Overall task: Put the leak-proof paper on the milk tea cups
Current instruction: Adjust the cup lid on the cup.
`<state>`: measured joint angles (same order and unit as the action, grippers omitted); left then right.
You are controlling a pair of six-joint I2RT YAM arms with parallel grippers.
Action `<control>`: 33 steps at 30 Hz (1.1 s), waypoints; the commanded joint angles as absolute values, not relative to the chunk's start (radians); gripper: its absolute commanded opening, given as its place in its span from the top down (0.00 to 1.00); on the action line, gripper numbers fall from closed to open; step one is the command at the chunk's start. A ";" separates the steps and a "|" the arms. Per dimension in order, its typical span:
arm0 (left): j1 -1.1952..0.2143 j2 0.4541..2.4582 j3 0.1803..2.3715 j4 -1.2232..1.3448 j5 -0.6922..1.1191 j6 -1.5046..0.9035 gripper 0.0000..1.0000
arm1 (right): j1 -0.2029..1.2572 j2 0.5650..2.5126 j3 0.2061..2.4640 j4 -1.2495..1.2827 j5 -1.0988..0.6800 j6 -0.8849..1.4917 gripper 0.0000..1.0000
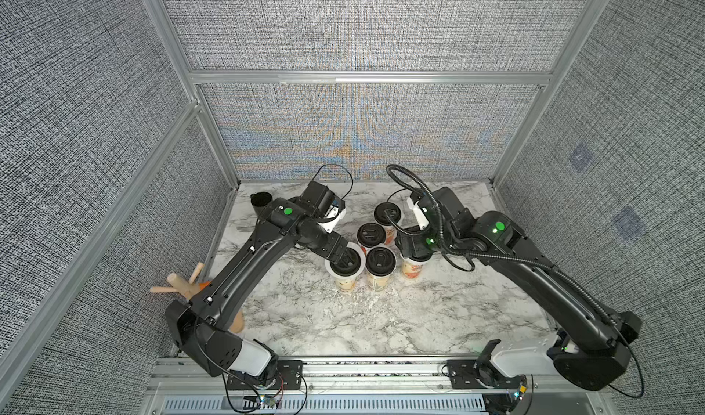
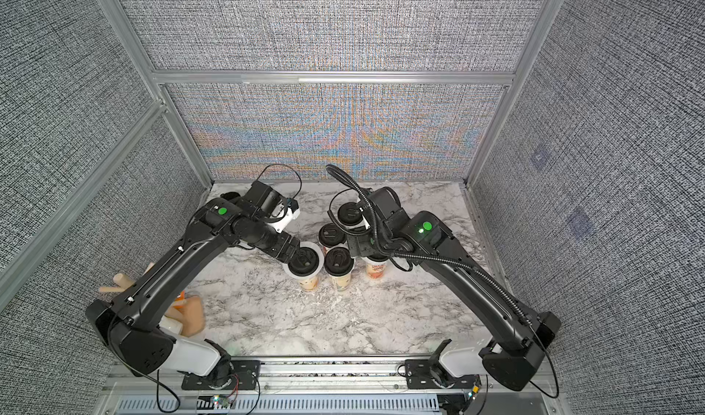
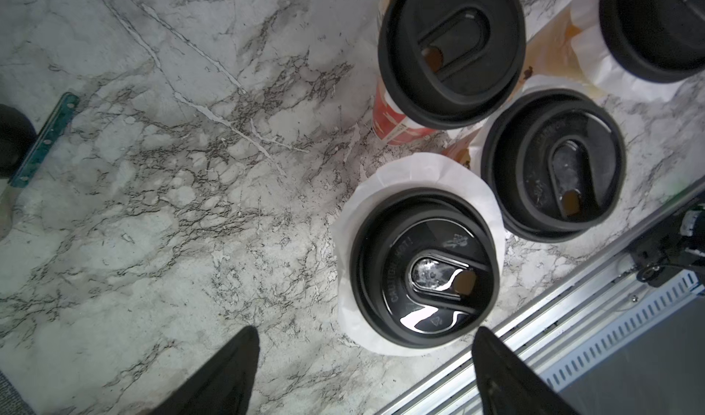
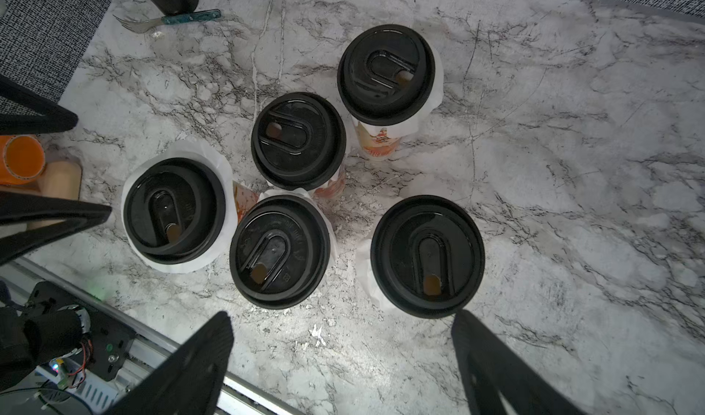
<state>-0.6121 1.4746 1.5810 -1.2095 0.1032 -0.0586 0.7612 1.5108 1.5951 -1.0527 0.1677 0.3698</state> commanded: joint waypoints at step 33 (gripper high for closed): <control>-0.637 1.547 1.555 -1.222 -0.023 -0.080 0.12 | 0.755 1.527 1.588 -1.003 0.124 0.374 0.08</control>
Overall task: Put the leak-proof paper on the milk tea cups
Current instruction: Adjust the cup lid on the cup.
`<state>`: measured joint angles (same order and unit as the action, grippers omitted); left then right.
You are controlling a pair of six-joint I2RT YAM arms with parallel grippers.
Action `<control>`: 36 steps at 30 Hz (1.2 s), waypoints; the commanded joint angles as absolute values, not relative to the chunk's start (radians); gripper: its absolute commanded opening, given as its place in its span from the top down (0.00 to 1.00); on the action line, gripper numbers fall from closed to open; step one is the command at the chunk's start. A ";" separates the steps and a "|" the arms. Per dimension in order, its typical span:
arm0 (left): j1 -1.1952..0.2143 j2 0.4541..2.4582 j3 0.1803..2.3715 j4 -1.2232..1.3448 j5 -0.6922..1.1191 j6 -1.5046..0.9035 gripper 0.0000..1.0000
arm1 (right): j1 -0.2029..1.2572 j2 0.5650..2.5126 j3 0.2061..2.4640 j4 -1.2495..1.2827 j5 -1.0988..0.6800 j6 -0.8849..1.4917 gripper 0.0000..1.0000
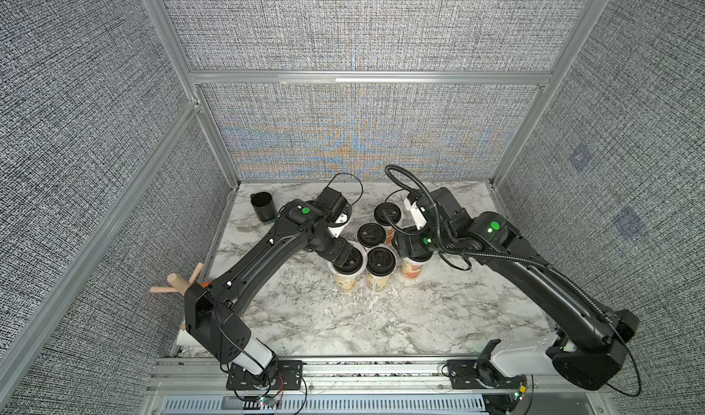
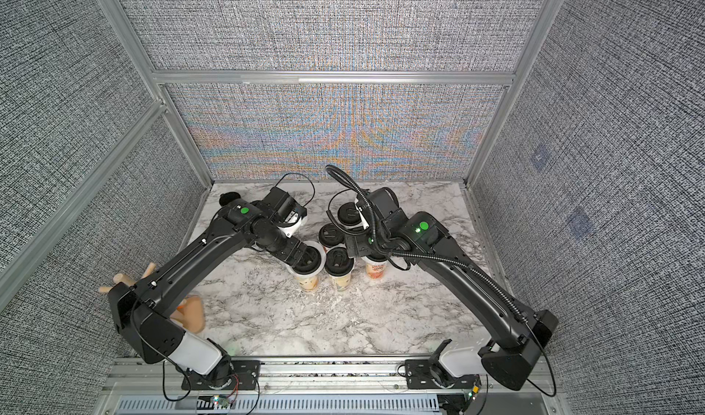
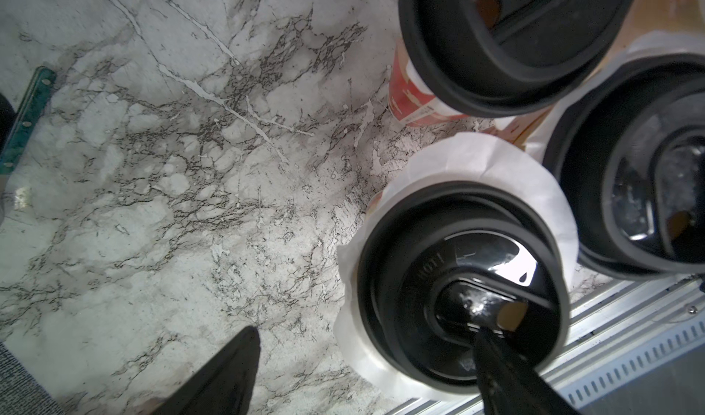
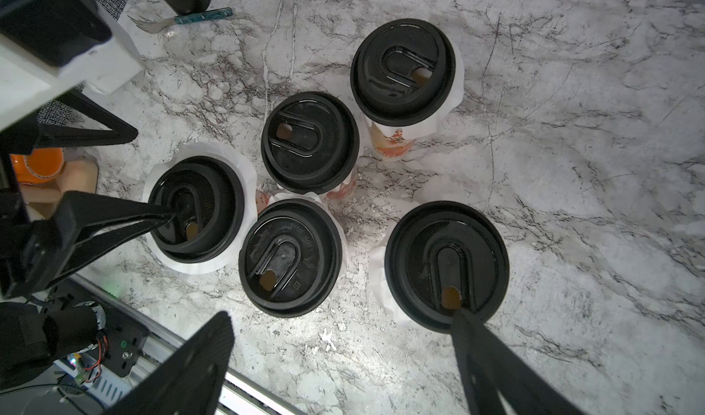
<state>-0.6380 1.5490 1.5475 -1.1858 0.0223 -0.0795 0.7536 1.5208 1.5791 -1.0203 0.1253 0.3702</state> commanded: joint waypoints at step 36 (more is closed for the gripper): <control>-0.631 1.398 1.577 -1.383 -0.379 -0.266 0.11 | 0.886 1.853 1.747 -0.879 -0.101 0.353 0.40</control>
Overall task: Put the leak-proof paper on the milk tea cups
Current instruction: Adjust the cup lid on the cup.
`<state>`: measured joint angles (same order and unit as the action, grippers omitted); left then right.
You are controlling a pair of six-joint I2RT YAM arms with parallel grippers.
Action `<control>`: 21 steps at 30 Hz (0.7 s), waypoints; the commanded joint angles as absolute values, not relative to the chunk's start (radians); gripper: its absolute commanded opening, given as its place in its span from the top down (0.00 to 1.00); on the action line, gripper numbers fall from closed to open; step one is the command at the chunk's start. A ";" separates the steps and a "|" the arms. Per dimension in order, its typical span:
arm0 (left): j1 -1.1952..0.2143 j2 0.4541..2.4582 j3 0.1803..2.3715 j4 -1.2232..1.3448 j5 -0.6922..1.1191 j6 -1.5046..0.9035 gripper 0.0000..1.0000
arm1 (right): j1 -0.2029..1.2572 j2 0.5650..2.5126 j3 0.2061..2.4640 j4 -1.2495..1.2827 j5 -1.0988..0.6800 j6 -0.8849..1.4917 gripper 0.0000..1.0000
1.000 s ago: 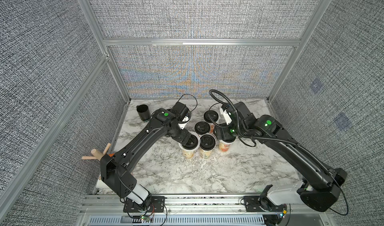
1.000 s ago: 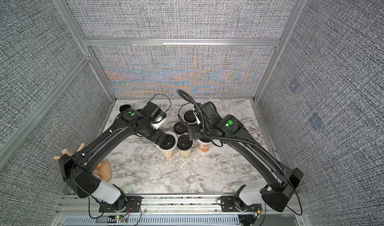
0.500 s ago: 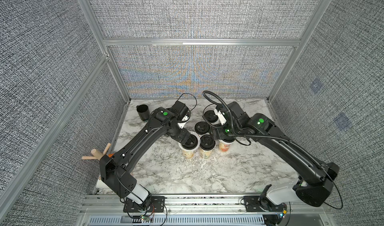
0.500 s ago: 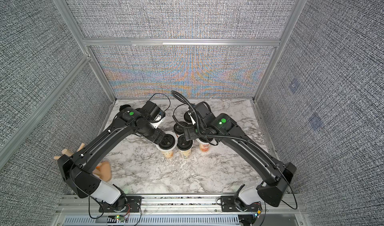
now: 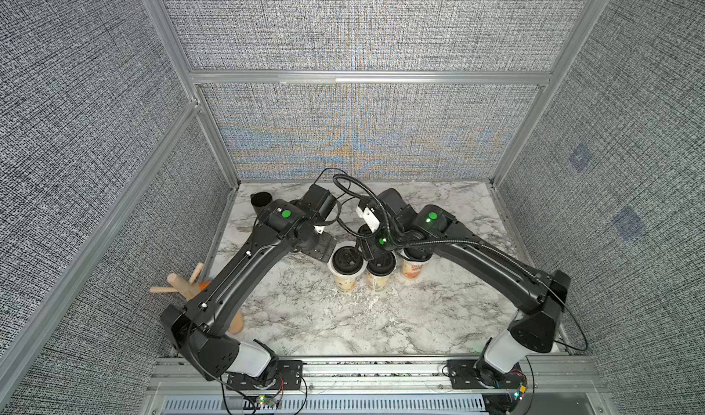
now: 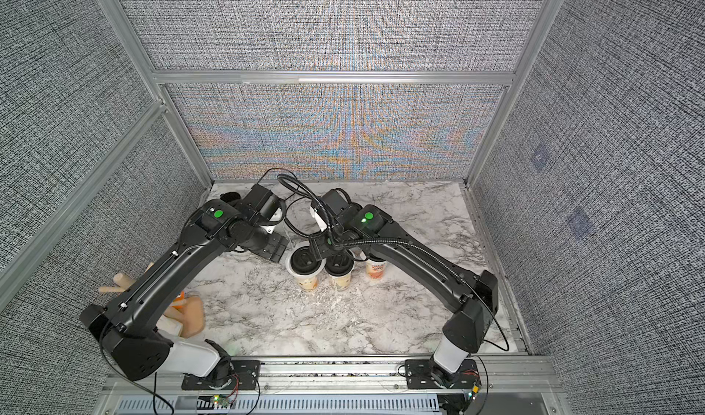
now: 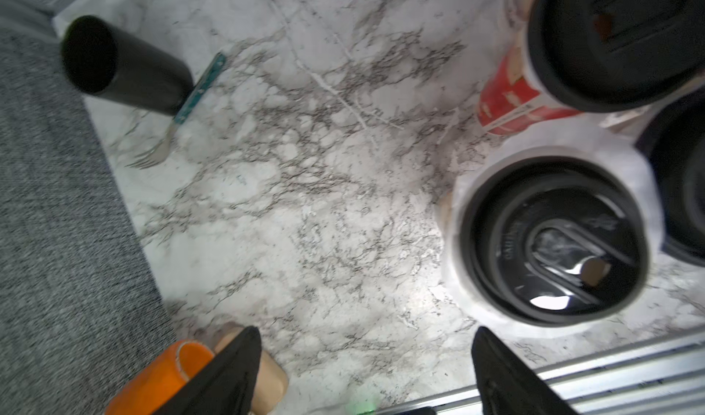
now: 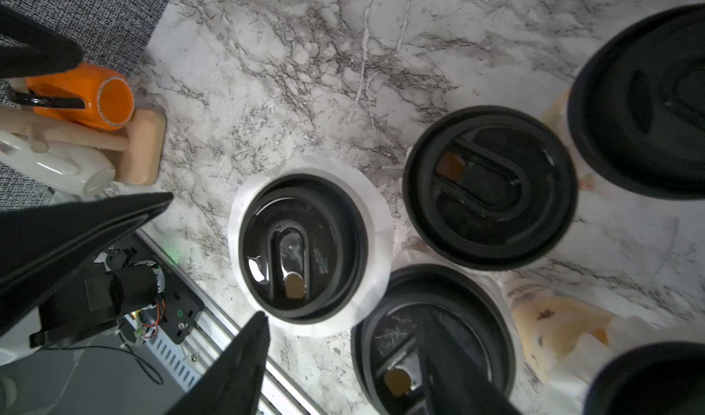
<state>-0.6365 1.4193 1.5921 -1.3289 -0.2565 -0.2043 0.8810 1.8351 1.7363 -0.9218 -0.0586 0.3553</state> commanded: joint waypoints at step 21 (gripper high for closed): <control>-0.560 1.284 1.508 -1.386 -0.385 -0.307 0.11 | 0.911 1.880 1.687 -0.847 -0.136 0.383 0.55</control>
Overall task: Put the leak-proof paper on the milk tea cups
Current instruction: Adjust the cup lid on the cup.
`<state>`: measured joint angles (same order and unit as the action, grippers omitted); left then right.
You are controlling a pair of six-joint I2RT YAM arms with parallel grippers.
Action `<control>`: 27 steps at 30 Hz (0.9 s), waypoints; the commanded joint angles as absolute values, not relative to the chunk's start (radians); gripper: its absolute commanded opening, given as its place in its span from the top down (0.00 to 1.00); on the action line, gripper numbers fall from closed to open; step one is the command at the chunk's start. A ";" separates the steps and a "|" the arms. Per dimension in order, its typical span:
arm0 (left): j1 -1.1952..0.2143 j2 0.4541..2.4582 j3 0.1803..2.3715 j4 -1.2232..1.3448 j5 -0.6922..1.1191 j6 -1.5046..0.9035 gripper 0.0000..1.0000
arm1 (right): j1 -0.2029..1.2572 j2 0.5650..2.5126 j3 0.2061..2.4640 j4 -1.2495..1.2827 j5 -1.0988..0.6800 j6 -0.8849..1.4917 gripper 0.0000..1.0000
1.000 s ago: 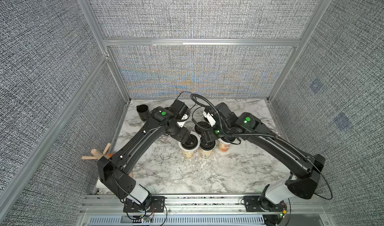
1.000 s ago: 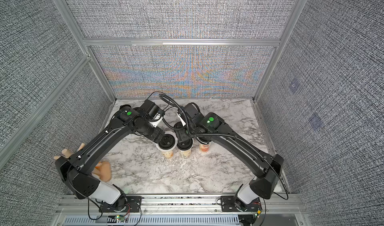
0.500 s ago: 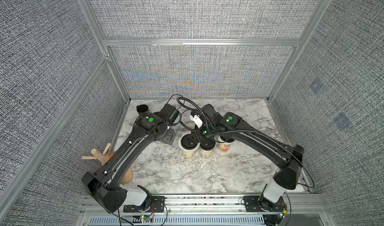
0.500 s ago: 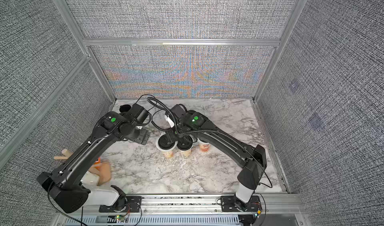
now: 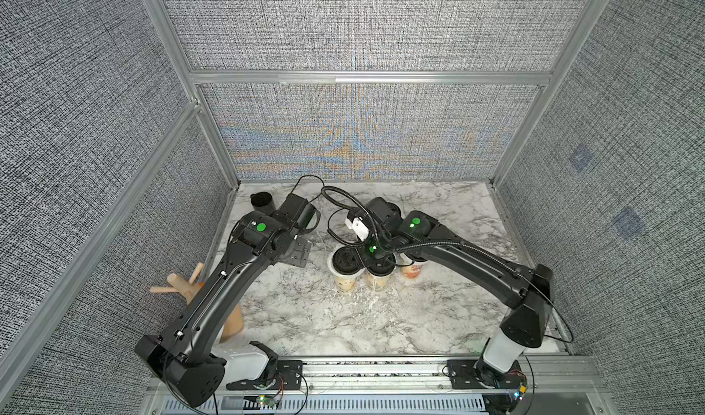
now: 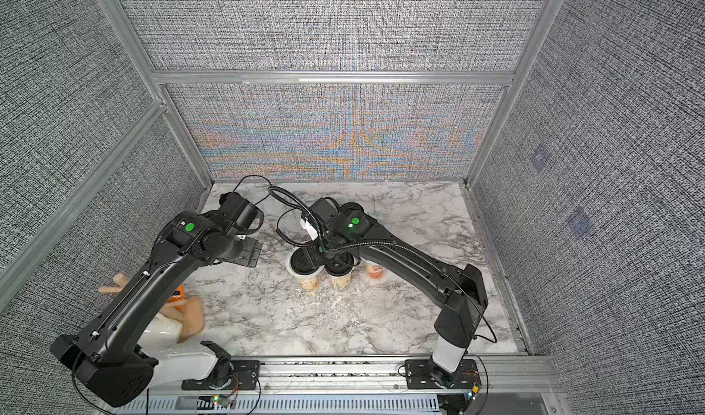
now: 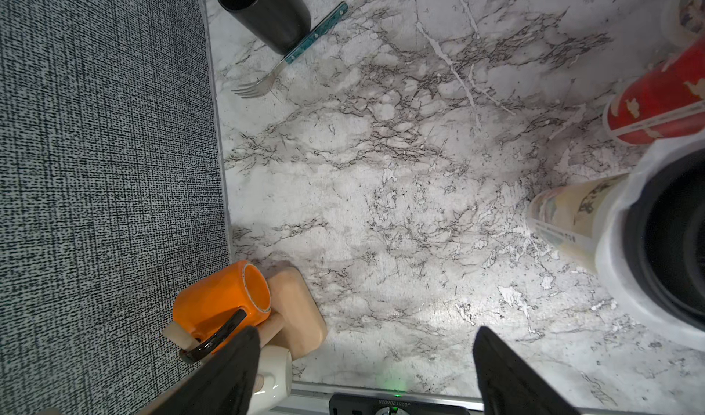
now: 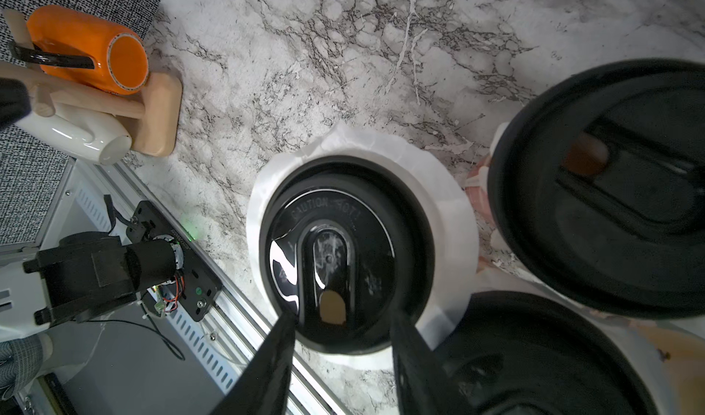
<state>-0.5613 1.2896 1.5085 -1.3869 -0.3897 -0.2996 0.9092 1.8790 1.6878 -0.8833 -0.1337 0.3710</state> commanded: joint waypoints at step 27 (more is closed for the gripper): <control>-0.560 1.254 1.489 -1.299 -0.234 -0.250 0.12 | 0.914 1.922 1.751 -0.864 -0.131 0.377 0.55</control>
